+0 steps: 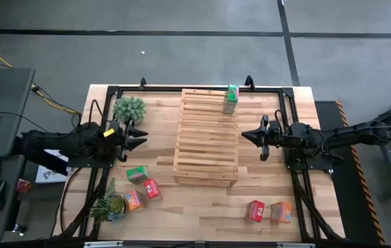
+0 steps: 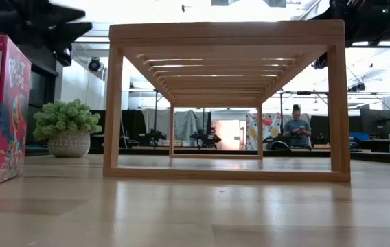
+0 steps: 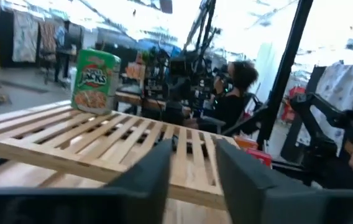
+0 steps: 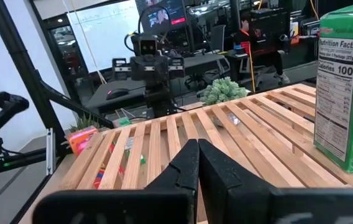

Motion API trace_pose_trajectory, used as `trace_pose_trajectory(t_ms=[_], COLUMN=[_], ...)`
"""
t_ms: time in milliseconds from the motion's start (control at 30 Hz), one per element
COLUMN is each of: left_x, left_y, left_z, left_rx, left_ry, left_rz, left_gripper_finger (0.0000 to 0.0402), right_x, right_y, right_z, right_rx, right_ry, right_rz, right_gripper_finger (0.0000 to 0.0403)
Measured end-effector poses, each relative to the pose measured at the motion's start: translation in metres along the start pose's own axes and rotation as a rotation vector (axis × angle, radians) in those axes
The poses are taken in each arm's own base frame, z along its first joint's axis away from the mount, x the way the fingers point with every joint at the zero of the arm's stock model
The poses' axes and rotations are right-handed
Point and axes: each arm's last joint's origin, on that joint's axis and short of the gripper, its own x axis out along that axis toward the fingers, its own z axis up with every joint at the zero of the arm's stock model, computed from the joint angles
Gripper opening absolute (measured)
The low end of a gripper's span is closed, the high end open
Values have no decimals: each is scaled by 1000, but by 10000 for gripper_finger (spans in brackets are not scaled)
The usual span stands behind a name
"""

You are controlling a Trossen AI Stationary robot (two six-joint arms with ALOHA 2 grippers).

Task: Stack cereal on shelf
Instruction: Put the green cereal box on the shelf aligned with the other green cereal box

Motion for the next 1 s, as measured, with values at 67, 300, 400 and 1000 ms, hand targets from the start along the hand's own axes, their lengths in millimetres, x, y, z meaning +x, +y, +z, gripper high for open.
trace_pose_trajectory(t_ms=[67,300,400,1000], left_x=[6,36,52,80], left_y=[-5,-31,-44,-123], left_z=[14,84,101,35], left_rx=[16,88,83,59], left_ry=[10,65,154,1301], left_rz=[-35,-213,-275,466], left_gripper_finger=[169,276,285,282], right_x=[0,0,0,0], right_y=[0,0,0,-1], right_z=[0,0,-1,-6], right_rx=[0,8,21,12], right_ry=[0,1,11,65], right_rz=[0,1,-1,-12], right_gripper_finger=[0,0,0,0])
